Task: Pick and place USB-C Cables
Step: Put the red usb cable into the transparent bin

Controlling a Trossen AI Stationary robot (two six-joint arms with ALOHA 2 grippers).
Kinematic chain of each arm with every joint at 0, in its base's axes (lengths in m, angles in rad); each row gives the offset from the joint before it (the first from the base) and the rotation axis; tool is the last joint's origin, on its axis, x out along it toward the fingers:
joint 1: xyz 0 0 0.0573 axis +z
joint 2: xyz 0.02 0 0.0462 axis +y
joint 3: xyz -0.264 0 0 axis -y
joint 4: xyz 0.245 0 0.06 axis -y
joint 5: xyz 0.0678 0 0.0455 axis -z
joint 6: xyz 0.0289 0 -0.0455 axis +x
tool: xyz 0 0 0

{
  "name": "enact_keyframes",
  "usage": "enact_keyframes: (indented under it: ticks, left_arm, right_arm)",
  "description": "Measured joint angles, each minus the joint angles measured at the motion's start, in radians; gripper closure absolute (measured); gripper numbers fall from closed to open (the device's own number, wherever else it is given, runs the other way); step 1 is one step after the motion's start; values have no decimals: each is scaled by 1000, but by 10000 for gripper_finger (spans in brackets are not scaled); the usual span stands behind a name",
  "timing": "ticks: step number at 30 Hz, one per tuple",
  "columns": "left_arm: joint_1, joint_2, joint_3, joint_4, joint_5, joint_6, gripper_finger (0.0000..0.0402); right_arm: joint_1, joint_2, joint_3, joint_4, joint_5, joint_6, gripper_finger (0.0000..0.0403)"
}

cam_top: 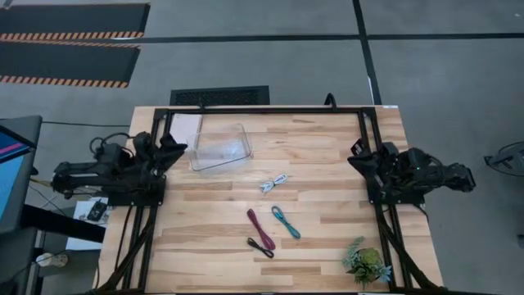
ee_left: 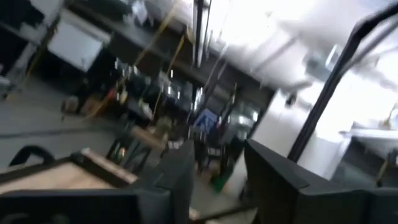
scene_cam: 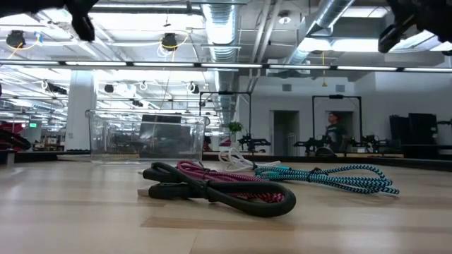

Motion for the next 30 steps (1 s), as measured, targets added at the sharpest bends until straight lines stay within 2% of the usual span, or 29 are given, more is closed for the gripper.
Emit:
enact_keyframes:
  ticks: [4,8,16,21,30]
  left_arm:
    - [0,191,141,-156,72,12,242]
    - [0,409,261,-270,162,58,237]
    - [-38,764,372,-276,292,133,237]
    - [-91,919,413,-278,285,159,237]
    - [-199,1128,535,-274,232,249,237]
  right_arm:
    - [1,9,64,-100,26,-41,335]
    - [2,66,153,-216,41,-55,335]
    - [22,307,355,-551,38,-58,335]
    - [80,475,440,-734,35,-49,335]
    - [207,682,456,-763,-16,91,335]
